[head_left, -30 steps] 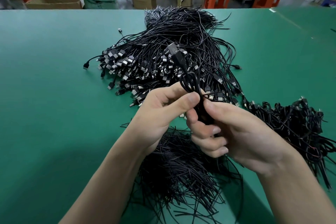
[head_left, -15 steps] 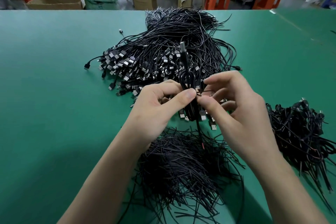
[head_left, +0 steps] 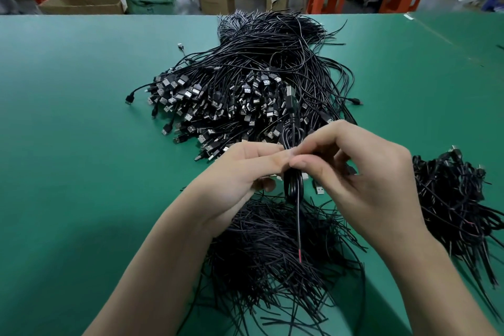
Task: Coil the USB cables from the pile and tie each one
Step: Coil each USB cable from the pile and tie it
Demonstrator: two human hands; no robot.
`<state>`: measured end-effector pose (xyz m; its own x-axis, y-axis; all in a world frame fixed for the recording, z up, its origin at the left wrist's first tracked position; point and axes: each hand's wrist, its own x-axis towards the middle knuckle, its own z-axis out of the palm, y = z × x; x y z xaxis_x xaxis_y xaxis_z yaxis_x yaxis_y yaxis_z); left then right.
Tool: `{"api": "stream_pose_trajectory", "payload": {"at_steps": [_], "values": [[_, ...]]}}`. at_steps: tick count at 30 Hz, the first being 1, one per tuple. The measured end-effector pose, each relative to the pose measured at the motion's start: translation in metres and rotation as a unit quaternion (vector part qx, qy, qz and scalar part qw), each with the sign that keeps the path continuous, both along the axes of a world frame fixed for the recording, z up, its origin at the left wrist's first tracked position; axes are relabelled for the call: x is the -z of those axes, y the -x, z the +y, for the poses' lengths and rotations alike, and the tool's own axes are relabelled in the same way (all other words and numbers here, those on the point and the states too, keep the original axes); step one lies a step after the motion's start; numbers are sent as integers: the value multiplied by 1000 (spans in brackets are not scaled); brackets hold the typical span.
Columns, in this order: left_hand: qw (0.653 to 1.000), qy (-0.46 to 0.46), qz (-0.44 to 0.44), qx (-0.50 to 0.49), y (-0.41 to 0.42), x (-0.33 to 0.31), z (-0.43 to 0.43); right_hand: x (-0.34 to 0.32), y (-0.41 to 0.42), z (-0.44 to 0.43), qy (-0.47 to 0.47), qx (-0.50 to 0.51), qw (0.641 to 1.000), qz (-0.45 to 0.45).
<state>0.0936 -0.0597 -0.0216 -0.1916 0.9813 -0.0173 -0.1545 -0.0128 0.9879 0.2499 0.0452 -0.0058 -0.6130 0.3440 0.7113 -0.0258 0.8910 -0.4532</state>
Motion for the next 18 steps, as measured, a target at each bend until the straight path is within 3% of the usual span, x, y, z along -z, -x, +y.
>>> {"api": "stream_pose_trajectory", "payload": {"at_steps": [6,8,11,13,15,18], "values": [[1000,18,-21,8,-1,0,0,-1,0,-5,-8,18,1000,14],[1000,-8,12,-21,-6,-2,1,1,3,-9,56,33,997,45],[982,-77,133,-114,-13,-4,4,3,9,-12,206,47,973,94],[938,-134,250,-198,-17,-4,5,3,11,-13,302,32,946,117],[875,-183,372,-251,-20,-4,4,3,12,-14,427,-24,892,146],[836,-205,436,-264,-26,0,4,7,15,-13,557,-53,813,163]]}}
